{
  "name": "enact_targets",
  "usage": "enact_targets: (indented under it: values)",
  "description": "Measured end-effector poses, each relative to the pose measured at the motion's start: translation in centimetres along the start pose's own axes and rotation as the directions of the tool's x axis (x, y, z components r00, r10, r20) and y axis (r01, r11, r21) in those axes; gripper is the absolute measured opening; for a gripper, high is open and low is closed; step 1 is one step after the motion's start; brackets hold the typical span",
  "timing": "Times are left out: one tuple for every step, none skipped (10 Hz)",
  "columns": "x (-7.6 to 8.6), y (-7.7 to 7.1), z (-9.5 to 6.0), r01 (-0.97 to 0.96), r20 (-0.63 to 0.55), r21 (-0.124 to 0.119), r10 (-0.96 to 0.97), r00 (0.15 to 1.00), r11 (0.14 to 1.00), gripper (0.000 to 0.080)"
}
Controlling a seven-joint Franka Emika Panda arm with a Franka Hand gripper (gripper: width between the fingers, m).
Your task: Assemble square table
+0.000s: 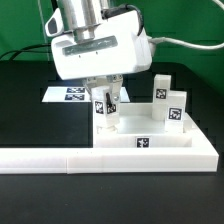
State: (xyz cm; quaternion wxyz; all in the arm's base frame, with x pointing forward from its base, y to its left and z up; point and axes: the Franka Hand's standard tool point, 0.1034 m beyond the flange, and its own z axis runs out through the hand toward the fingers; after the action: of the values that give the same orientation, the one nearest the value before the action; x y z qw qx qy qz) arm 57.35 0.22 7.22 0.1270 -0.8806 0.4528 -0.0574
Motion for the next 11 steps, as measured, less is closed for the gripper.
enact_targets:
  values:
    - [0.0,0.0,0.0,0.004,0.0,0.001,-0.004,1.0,1.0,0.03]
    - [0.0,0.01,0.0,0.04,0.002,0.0,-0.04,0.999,0.999,0.03]
    - [0.26,0.02,-0.1,0.125,0.003,0.001,-0.125,0.992,0.992,0.0522]
    - [0.33,0.01,-0.13,0.169,0.002,0.001,-0.169,0.986,0.986,0.0522]
    - [0.38,0.02,-0.14,0.281,0.002,0.0,-0.281,0.96,0.96,0.0623]
    - [0.37,-0.03,-0.16,0.366,0.005,0.0,-0.366,0.93,0.93,0.0641]
    - [0.43,0.12,-0.14,0.483,0.014,-0.001,-0.482,0.876,0.876,0.0641]
    - [0.19,0.02,-0.1,0.572,0.028,-0.003,-0.571,0.82,0.821,0.0648]
    - [-0.12,-0.28,-0.09,0.656,0.045,-0.009,-0.655,0.754,0.755,0.0649]
    - [-0.28,-0.59,-0.13,0.71,0.052,-0.013,-0.708,0.704,0.704,0.0649]
    - [-0.32,-0.6,-0.13,0.769,0.054,-0.014,-0.767,0.639,0.639,0.0649]
